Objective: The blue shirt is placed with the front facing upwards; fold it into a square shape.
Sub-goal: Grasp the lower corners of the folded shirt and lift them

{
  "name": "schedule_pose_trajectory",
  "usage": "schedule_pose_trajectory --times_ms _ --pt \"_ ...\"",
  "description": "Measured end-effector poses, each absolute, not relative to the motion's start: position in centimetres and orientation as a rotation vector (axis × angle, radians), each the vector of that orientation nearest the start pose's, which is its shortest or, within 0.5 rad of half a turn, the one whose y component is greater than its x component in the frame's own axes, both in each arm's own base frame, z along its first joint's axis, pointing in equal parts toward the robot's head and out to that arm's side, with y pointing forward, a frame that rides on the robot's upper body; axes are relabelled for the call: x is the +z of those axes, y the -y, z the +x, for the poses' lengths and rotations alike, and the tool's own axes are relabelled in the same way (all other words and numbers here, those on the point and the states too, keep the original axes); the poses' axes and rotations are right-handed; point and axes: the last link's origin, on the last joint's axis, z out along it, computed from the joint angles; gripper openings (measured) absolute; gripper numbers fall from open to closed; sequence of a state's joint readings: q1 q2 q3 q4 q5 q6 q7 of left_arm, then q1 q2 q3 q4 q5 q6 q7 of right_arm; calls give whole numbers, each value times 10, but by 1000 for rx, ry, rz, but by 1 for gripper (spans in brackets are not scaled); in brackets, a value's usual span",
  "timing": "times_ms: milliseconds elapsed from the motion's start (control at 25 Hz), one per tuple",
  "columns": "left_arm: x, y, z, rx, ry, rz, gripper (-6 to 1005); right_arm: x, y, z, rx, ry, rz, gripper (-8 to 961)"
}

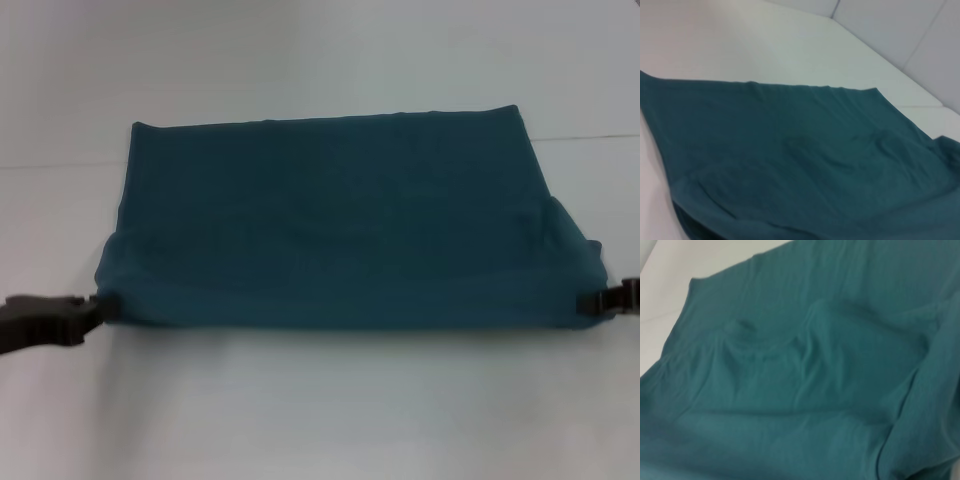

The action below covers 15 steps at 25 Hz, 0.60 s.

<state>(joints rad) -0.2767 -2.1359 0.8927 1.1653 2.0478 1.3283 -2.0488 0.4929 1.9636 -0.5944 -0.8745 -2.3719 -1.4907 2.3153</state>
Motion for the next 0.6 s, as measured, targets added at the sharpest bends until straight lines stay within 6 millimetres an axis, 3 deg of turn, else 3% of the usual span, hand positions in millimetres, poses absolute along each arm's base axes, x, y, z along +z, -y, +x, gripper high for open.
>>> schedule_pose_trajectory --times_ms 240,600 --pt "36 -301 -293 -484 1174 -2368 6 77 -317 338 282 -1698 -2197 70" --pt "30 -257 -312 -520 1296 -2393 6 84 -290 362 280 -1770 -2116 70"
